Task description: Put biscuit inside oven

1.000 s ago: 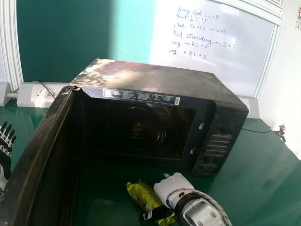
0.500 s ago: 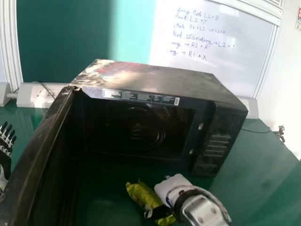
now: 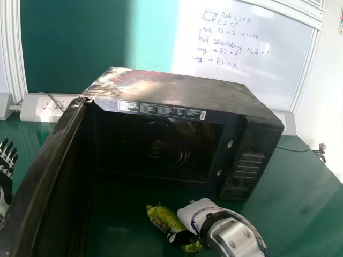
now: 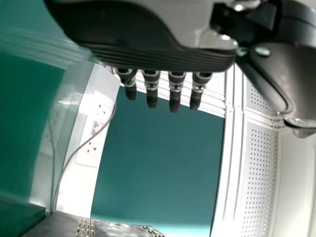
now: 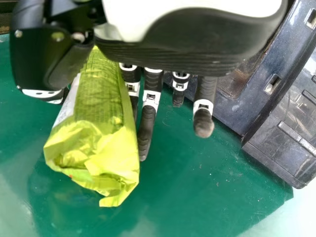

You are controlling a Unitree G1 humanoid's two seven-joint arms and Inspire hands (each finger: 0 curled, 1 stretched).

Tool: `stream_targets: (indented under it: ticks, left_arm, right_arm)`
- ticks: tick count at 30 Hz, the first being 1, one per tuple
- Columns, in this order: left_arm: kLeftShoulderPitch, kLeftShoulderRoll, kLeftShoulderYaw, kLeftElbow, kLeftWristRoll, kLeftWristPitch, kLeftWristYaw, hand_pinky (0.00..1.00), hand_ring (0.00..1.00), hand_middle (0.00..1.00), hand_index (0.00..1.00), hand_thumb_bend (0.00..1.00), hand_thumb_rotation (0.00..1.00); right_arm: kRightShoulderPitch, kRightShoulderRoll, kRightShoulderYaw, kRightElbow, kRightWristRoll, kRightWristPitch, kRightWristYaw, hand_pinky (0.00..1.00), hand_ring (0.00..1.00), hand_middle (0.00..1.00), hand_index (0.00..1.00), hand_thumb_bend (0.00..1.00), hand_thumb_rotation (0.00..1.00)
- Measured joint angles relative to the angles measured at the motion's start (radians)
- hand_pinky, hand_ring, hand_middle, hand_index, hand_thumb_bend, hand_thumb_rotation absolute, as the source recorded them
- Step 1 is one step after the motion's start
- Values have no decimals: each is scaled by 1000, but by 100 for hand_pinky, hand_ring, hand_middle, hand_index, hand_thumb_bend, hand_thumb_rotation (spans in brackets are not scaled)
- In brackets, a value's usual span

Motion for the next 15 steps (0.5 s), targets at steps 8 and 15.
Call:
stream_targets:
  ticks: [8,15]
  left_arm:
    - [0,0,0,0,-6,1,-5,92,87,85,90,31,100]
    - [2,-1,0,-10,3,10,21,91,87,85,90,30,100]
  right_arm:
    - [21,-8,-3,-4,1,-1,-42,8,16,47,69,57,0]
    - [38,-9,-19,-8,8,4,-68,9,17,47,67,57,0]
